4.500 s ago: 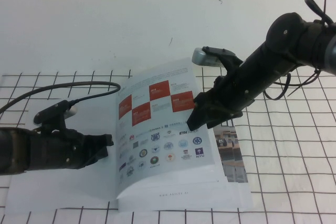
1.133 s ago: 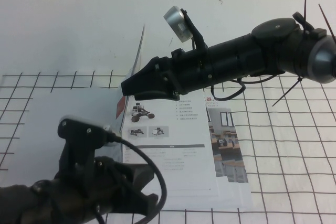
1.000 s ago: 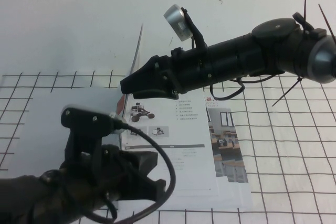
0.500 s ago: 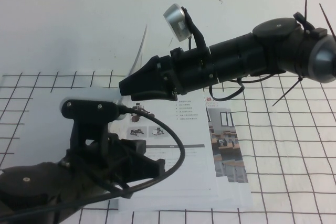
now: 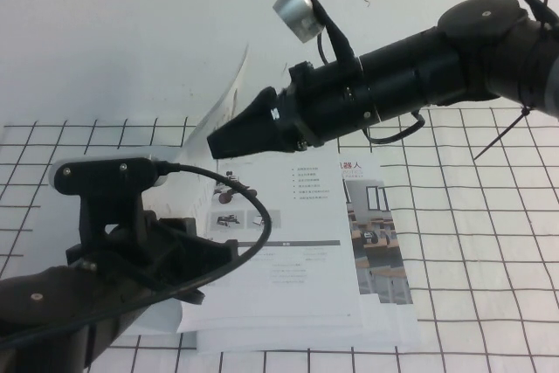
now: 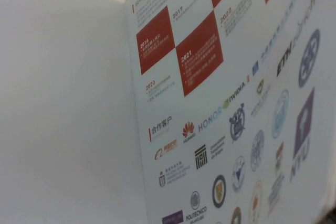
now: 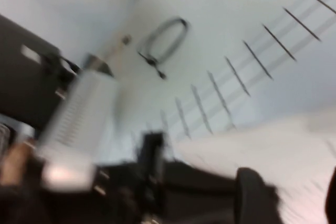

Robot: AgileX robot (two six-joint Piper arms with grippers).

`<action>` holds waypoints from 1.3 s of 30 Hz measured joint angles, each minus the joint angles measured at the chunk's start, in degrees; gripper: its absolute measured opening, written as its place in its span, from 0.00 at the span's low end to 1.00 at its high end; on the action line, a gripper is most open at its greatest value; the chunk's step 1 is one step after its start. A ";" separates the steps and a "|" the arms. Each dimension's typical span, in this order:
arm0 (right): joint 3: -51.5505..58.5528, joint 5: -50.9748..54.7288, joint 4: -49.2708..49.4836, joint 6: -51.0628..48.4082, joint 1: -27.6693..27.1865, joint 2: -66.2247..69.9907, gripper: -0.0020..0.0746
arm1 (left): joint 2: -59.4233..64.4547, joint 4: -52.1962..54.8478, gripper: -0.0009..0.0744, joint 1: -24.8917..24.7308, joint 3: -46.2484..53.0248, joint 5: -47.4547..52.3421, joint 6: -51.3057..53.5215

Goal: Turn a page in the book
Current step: Open the closed book

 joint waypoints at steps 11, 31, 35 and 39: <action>0.00 -4.45 -24.04 5.81 0.00 3.68 0.09 | 0.00 -0.25 0.01 0.00 0.00 -4.95 -2.58; 0.00 -4.83 -28.66 6.03 0.00 11.39 0.03 | 0.00 -0.47 0.01 3.99 10.27 -1.91 -13.37; 0.00 -4.83 -31.52 6.03 0.00 11.51 0.03 | 0.00 -0.47 0.01 4.44 10.89 1.15 -14.81; 0.00 -4.98 -35.14 6.68 0.00 11.63 0.03 | 0.00 -0.36 0.01 4.44 10.89 2.57 -15.02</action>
